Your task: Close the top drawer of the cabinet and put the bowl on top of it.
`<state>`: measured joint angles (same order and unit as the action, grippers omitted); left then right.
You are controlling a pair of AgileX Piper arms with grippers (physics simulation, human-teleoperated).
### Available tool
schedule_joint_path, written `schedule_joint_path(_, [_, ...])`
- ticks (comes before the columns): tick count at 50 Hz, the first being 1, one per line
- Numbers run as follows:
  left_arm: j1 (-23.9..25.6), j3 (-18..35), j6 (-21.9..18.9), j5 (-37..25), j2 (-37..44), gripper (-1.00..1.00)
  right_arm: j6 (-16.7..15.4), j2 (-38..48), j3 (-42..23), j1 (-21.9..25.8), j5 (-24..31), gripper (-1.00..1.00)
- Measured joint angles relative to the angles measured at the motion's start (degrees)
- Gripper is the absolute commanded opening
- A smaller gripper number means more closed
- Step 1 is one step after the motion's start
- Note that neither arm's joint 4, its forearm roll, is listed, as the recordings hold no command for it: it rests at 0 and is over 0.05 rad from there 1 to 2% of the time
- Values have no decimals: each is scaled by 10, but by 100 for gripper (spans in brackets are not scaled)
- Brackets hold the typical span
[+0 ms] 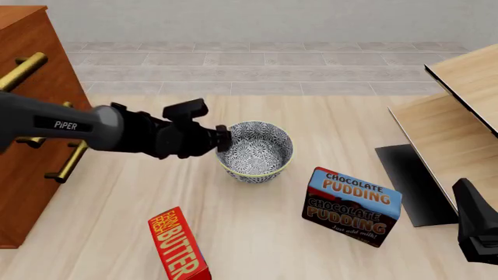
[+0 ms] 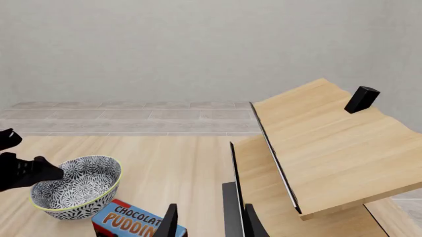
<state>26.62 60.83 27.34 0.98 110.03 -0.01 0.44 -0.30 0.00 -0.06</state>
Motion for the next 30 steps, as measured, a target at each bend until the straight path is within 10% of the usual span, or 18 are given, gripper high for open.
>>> schedule_joint_path(19, [2, 4, 1, 9, 20, 100, 0, 0, 0, 0, 0, 100])
schedule_joint_path(20, [2, 4, 1, 9, 21, -100, 0, 0, 0, 0, 0, 100])
schedule_joint_path(30, [3, 4, 5, 11, 17, -100, 0, 0, 0, 0, 0, 100])
